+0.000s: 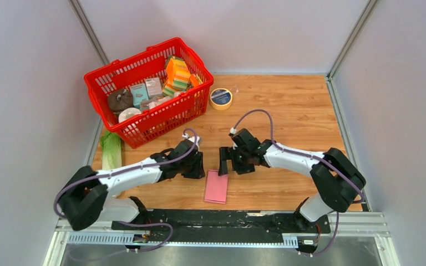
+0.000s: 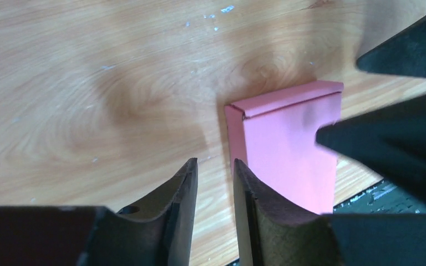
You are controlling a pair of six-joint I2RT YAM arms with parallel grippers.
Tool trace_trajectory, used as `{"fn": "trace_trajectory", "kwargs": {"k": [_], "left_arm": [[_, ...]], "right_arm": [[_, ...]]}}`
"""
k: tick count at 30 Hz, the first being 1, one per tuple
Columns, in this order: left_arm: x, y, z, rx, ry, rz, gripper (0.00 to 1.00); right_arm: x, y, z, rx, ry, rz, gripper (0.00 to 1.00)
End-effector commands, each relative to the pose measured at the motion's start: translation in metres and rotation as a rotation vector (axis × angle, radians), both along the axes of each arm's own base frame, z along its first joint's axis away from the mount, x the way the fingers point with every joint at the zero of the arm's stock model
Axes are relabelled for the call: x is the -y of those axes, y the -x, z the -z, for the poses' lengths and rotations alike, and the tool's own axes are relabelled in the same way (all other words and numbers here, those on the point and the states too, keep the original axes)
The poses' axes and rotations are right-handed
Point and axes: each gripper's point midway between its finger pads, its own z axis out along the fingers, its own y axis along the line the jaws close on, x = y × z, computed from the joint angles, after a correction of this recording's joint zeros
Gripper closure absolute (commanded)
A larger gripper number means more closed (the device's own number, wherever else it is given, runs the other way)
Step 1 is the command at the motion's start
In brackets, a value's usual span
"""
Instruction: Fold the paper box
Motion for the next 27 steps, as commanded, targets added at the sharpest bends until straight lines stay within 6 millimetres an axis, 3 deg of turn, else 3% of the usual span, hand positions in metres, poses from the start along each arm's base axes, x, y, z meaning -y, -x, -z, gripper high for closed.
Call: {"fn": "trace_trajectory", "kwargs": {"k": [1, 4, 9, 11, 14, 20, 22, 23, 27], "left_arm": [[-0.029, 0.008, -0.010, 0.064, -0.046, -0.007, 0.60], [-0.026, 0.024, -0.023, 0.077, 0.052, 0.048, 0.57], [0.006, 0.050, -0.039, 0.035, 0.304, 0.161, 0.48], [0.017, 0.048, -0.047, 0.060, 0.373, 0.165, 0.48], [0.025, 0.046, -0.044, 0.047, 0.382, 0.160, 0.48], [0.053, 0.045, -0.027, -0.022, 0.342, 0.182, 0.53], [0.065, 0.048, -0.016, -0.063, 0.336, 0.183, 0.55], [0.077, 0.046, -0.021, -0.054, 0.377, 0.202, 0.56], [0.110, 0.040, -0.016, -0.074, 0.405, 0.223, 0.61]], "right_arm": [[0.065, -0.008, 0.005, 0.144, 0.312, 0.065, 0.00], [0.060, 0.014, -0.002, 0.113, 0.254, 0.071, 0.00], [0.019, 0.050, -0.027, 0.049, -0.005, 0.078, 0.00], [0.011, 0.055, -0.037, 0.029, -0.078, 0.110, 0.00], [0.004, 0.057, -0.043, 0.029, -0.159, 0.137, 0.00], [0.027, 0.045, -0.055, 0.118, -0.079, 0.194, 0.01], [0.045, 0.044, -0.055, 0.138, -0.017, 0.223, 0.01], [0.053, 0.038, -0.055, 0.164, 0.008, 0.255, 0.00], [0.107, 0.031, -0.039, 0.186, 0.164, 0.404, 0.00]]}}
